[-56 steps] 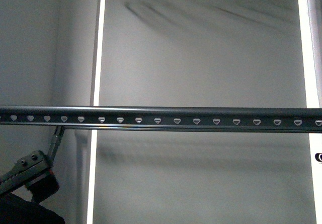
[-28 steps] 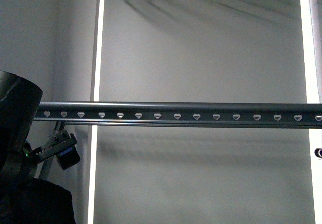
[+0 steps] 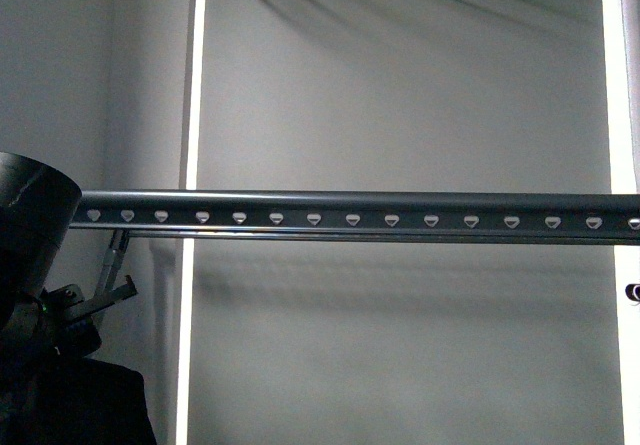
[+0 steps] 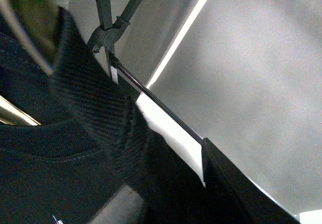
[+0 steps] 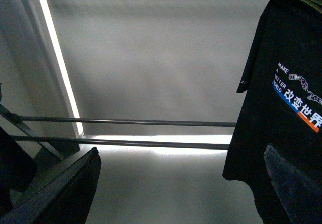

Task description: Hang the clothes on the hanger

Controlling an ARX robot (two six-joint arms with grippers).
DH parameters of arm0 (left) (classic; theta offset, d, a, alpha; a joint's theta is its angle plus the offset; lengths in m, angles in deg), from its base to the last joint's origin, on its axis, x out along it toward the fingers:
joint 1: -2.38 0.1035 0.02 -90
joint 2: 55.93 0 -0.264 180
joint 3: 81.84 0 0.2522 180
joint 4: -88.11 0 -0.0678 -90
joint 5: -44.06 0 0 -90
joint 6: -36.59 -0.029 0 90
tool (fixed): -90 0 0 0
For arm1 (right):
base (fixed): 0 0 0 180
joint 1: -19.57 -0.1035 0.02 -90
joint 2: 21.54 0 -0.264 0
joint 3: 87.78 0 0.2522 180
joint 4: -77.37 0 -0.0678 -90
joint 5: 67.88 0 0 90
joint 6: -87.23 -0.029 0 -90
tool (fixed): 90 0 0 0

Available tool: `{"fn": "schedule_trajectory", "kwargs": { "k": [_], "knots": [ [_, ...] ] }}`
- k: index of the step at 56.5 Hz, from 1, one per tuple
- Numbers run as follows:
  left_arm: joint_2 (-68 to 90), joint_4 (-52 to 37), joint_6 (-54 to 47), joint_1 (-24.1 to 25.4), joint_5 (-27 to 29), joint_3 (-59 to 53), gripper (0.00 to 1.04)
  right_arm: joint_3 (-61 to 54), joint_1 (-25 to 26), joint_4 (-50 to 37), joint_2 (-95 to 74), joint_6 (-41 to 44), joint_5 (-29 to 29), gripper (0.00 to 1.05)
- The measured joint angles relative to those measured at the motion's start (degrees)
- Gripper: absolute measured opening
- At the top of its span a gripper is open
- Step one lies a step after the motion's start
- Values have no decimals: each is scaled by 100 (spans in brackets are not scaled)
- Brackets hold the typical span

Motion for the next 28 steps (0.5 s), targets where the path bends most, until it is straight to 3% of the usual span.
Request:
{"fn": "schedule_trajectory", "kwargs": {
  "k": [4, 10, 22, 28],
  "knots": [
    [-125, 0, 190, 2, -192, -188, 13, 0, 0, 0, 0, 0, 0, 97],
    [-382, 31, 527, 17, -496, -564, 7, 0, 0, 0, 0, 0, 0, 97],
    [-2083, 142, -61, -92, -1718, -2238, 5, 0, 0, 0, 0, 0, 0, 97],
    [-3029, 721, -793, -236, -2546, -2920, 4, 0, 0, 0, 0, 0, 0, 97]
  ]
}}
